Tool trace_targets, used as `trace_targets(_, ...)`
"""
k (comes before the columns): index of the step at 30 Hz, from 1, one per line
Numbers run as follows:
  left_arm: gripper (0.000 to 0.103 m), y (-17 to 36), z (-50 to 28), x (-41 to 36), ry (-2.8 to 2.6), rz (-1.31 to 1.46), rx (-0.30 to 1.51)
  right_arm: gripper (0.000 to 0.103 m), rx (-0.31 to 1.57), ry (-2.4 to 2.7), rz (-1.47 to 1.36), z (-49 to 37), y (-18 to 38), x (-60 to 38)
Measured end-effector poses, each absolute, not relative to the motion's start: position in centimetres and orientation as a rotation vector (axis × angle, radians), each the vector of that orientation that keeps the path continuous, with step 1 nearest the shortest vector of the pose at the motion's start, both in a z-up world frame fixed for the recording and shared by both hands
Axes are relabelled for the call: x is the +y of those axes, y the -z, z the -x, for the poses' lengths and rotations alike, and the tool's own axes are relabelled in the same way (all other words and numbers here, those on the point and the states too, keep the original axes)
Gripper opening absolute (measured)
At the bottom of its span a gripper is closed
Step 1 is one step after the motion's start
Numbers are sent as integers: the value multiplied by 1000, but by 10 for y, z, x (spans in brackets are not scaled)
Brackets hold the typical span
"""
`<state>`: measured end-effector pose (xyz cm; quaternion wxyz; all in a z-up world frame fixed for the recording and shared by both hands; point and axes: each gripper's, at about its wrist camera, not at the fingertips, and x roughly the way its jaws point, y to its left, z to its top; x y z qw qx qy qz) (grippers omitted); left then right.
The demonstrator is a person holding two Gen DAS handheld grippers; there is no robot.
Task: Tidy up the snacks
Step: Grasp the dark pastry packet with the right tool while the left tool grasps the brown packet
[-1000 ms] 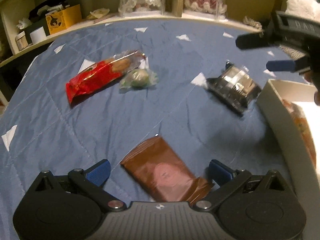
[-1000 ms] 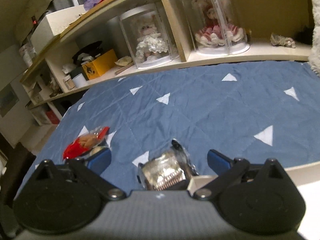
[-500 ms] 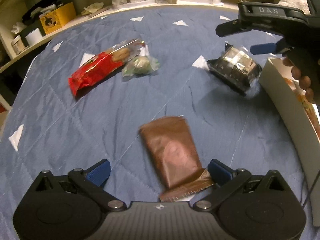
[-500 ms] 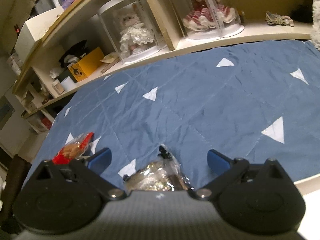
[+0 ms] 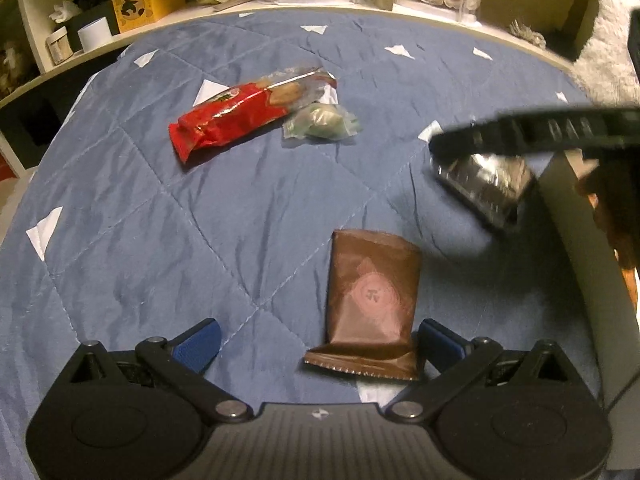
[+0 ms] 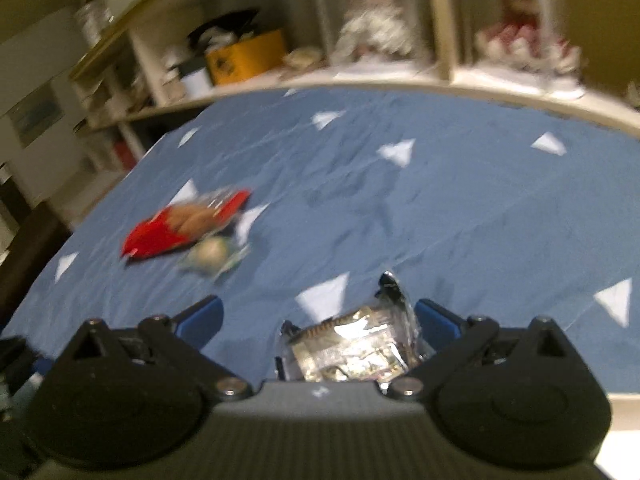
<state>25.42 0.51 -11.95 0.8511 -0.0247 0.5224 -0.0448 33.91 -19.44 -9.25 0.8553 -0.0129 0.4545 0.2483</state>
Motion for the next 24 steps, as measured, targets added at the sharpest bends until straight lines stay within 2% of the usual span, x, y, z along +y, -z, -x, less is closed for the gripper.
trace_targets(7,103,116,-259,8,93,109,1102,102,1051,-631,140,-329,88,-178)
trace_targets(14,101,110,-259,6,147,131,1087,98,1037,-602,353,-312,88,-163)
trace_targets(16,95,108,-259,3,168,130,1073,95,1049,-617,386,-306,89,-163)
trace_targets(18,87,108,-260,0,180,119,1073,85,1049,-596,440,-303,90,-160)
trace_targets(21,77,111,-263,-2,172,102,1083,83,1061,-588,465,-300,91,-161)
trace_targets(24,75,111,-265,-3,160,97,1084,84,1075,-581,479,-300,94,-164)
